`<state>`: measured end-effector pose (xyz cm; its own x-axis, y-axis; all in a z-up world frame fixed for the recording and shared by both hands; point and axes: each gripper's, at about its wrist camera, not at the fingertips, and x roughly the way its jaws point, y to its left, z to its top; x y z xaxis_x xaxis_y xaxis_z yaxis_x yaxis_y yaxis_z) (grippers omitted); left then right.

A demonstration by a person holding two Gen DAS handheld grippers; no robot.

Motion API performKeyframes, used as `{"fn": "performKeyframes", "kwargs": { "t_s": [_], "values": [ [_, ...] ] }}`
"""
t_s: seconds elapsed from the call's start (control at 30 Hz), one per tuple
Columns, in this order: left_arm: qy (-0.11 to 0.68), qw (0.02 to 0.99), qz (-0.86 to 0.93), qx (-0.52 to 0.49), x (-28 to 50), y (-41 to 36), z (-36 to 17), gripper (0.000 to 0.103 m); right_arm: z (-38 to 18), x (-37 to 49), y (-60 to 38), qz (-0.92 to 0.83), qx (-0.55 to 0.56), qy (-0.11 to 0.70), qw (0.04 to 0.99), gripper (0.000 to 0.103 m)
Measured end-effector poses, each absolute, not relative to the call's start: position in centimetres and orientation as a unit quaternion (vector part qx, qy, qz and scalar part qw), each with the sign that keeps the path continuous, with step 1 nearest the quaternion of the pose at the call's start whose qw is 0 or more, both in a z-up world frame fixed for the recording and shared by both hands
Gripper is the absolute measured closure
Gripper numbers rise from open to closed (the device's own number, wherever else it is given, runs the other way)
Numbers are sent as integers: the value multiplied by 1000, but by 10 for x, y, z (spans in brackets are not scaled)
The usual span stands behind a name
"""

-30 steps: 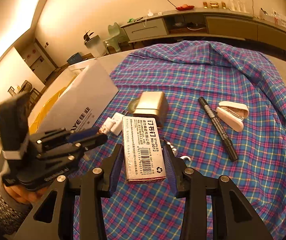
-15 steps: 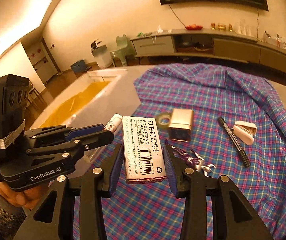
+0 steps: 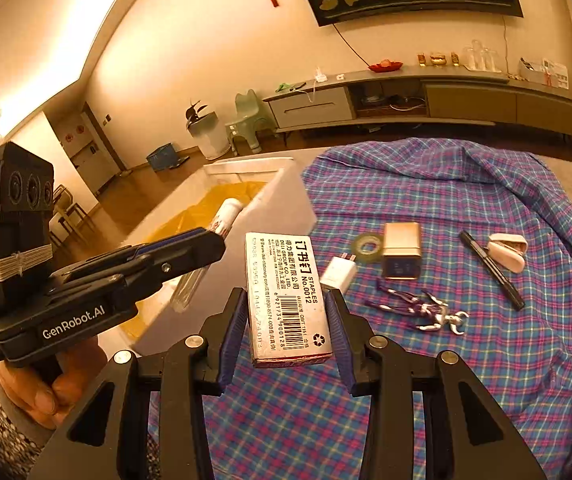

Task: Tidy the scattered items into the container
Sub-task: 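Carry the red-white box into the container with the right tool while the left tool carries the lighter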

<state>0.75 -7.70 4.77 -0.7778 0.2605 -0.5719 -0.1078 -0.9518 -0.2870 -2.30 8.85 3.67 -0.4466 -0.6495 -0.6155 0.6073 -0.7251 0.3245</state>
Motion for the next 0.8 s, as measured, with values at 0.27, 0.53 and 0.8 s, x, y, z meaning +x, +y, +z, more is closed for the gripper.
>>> {"fn": "performKeyframes", "kwargs": {
  "t_s": [0.27,0.53,0.8],
  "values": [
    [-150,89,942,-287,26,-109,69,83,68,2,57,-854,349,-3,386,61],
    [-184,70,944,-266,40,-143,81,83,82,20,23,-851,339,24,400,61],
    [-227,41,938,-258,44,-189,82,83,88,33,-14,-844,334,55,417,61]
  ]
}}
